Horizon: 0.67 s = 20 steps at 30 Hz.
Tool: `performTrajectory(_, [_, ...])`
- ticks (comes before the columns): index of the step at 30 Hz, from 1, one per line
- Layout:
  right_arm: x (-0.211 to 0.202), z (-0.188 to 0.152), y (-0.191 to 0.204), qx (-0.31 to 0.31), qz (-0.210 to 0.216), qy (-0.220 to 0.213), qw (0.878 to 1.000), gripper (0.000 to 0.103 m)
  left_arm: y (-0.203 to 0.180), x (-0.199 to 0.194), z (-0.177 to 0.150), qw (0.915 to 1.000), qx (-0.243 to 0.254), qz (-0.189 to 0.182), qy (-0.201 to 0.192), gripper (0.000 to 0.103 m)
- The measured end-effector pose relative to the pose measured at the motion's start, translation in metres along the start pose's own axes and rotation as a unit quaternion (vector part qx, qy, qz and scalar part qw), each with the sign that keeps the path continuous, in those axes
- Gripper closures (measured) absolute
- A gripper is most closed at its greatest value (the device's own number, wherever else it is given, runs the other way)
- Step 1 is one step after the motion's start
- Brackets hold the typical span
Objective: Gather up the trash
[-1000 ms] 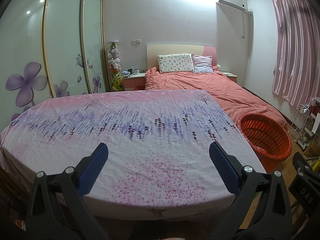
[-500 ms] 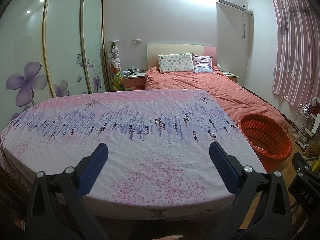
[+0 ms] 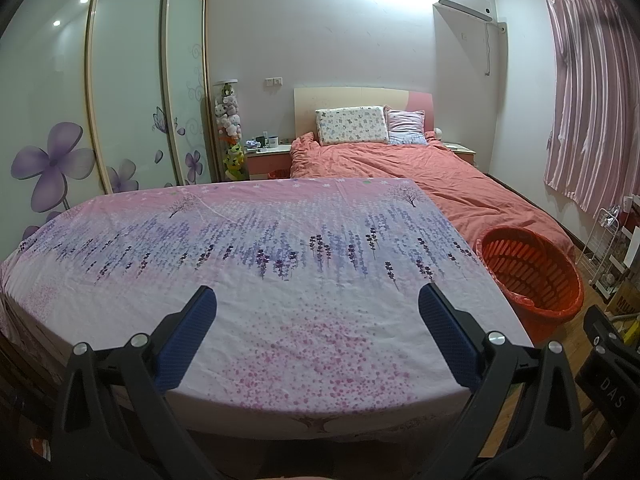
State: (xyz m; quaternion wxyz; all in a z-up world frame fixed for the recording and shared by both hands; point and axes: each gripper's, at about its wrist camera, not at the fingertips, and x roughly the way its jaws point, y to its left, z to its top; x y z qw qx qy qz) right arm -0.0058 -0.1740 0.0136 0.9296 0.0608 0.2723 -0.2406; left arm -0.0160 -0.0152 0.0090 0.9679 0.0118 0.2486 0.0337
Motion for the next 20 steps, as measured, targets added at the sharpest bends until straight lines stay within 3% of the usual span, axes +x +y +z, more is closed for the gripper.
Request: performTrajectory(20, [-0.0005,0.0006,0.0012,0.0,0.0,0.0,1.0,0.002,-0.004,-0.0026,-0.0012,1.0,0.004,-0.003,-0.005,0.004])
